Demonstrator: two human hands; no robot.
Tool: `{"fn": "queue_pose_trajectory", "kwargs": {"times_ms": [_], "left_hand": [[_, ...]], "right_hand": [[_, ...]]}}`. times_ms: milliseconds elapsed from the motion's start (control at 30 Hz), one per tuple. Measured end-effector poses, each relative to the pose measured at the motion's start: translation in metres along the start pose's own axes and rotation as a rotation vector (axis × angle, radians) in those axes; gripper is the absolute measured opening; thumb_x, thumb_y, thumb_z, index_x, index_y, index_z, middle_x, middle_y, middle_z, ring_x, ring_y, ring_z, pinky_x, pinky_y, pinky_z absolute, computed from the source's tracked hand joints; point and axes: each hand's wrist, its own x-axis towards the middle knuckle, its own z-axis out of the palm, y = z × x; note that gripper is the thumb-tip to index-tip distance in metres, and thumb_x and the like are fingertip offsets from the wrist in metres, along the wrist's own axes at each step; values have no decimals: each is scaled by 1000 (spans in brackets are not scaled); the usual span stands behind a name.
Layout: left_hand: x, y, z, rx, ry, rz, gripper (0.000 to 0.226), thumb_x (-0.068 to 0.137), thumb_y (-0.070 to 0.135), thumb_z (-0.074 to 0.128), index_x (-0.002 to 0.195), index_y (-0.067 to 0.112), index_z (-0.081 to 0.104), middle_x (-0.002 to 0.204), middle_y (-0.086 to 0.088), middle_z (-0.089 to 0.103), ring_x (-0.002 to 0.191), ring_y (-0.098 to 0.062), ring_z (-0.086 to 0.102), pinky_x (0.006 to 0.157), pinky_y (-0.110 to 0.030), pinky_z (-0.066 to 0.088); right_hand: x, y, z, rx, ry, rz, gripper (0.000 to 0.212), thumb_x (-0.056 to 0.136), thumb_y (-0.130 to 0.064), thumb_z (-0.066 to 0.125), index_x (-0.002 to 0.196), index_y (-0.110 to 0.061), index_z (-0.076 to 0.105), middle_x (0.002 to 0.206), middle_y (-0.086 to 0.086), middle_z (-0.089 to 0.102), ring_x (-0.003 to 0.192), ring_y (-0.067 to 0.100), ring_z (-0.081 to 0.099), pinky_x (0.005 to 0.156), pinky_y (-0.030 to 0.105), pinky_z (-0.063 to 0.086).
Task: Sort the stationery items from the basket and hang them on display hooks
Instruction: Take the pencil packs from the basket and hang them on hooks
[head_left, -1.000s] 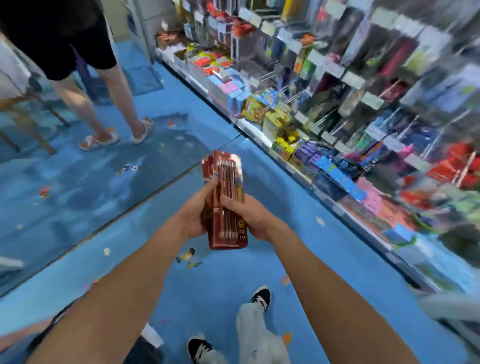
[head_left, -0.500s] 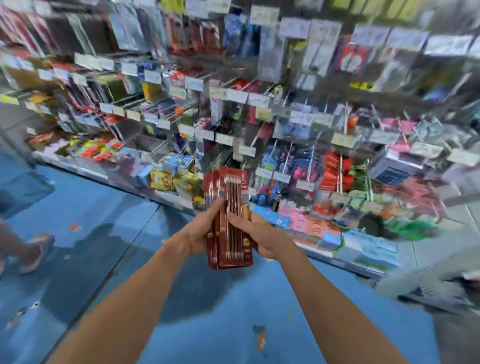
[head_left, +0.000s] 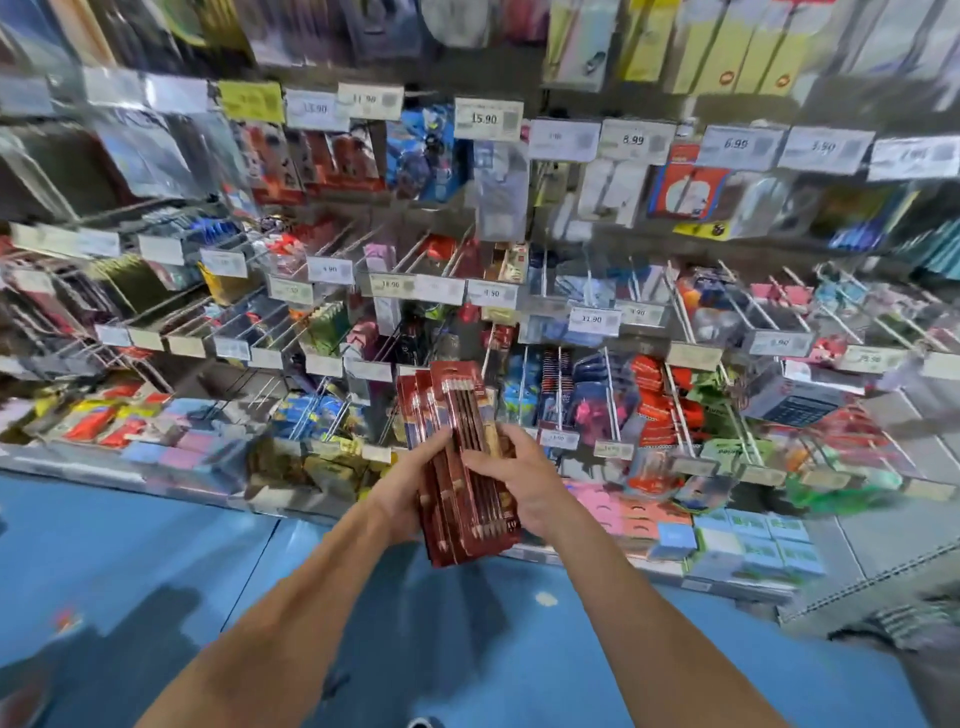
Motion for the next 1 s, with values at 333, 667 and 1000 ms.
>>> {"fn": "queue_pose_trajectory", "kwargs": {"times_ms": [333, 667, 1000], "left_hand": [[97, 41, -48, 135, -116, -125, 45, 63, 37, 95, 98, 13, 82, 97, -15, 76, 84, -29, 75, 78, -42, 60], [196, 23, -99, 270, 42, 226, 50, 51, 24, 85, 95, 3, 73, 86, -20, 70, 82, -36, 67, 76, -48, 59], [293, 1, -148, 293, -45, 643, 21, 40, 26, 81, 61, 29, 76, 55, 7, 66, 47, -10, 64, 46, -22, 51]], "right_hand": [[85, 26, -20, 152, 181, 43, 47, 75, -11, 86, 116, -14, 64, 113, 9, 74, 105, 31, 73, 89, 47, 59], [170, 145, -72, 44, 155, 16, 43, 63, -26, 91, 100, -38, 71, 106, -7, 75, 106, 19, 71, 99, 53, 54], [294, 284, -105, -125, 154, -282, 31, 68, -31, 89, 74, -22, 61, 70, -2, 49, 69, 16, 49, 67, 28, 44]]}}
